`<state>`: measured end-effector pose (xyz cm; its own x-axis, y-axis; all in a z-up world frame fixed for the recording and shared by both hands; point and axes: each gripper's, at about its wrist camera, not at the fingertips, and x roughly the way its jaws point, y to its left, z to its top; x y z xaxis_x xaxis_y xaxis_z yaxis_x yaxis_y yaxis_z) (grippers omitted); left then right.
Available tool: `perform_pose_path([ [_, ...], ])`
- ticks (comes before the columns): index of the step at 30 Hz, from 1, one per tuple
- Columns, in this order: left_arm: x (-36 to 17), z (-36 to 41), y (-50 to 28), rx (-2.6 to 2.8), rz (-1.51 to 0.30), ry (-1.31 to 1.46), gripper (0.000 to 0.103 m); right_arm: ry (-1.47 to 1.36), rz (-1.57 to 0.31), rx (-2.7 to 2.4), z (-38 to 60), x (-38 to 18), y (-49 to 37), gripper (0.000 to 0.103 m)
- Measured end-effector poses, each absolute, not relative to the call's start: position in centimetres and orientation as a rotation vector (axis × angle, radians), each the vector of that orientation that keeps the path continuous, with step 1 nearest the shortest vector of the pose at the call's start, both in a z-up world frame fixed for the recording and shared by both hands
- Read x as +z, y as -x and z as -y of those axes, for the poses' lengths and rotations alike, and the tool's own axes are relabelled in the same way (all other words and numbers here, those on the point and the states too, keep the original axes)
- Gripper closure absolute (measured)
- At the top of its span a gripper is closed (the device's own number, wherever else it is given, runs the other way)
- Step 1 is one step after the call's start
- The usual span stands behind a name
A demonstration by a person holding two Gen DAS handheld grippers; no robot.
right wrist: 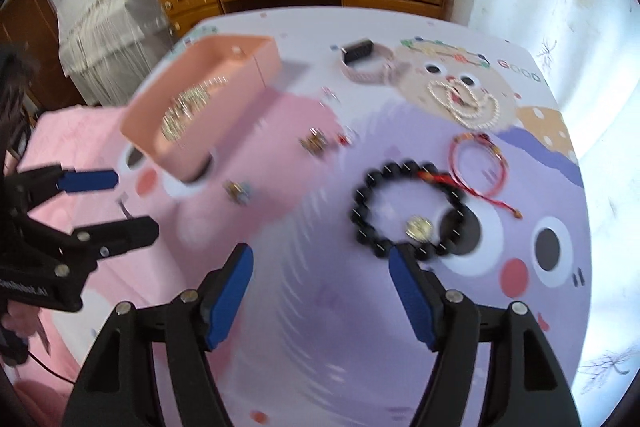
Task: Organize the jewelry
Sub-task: 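Move the left tool to a small gold brooch and grasp it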
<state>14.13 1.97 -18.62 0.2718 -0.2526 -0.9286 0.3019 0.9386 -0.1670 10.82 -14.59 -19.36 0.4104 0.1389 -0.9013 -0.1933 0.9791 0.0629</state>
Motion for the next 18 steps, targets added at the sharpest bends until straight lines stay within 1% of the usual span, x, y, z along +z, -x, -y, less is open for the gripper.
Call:
perform_pose_path([
  [5, -19.6, 0.9, -14.3, -0.347, -1.237, -0.064, 0.011, 0.147, -1.128, 0.196, 16.0, -20.0, -10.6, 0.032],
  [13, -20.6, 3.6, -15.4, -0.24, -1.168, -0.078, 0.011, 0.209, -1.13, 0.217, 18.8, -21.3, -11.1, 0.032],
  [17, -21.1, 4.4, -16.0, -0.184, -1.139, -0.072, 0.017, 0.202, -1.13, 0.238, 20.1, -21.9, -11.6, 0.032],
  [18, -21.2, 4.6, -16.1, -0.175, -1.134, -0.075, 0.019, 0.192, -1.128, 0.243, 20.4, -21.9, -11.8, 0.032],
])
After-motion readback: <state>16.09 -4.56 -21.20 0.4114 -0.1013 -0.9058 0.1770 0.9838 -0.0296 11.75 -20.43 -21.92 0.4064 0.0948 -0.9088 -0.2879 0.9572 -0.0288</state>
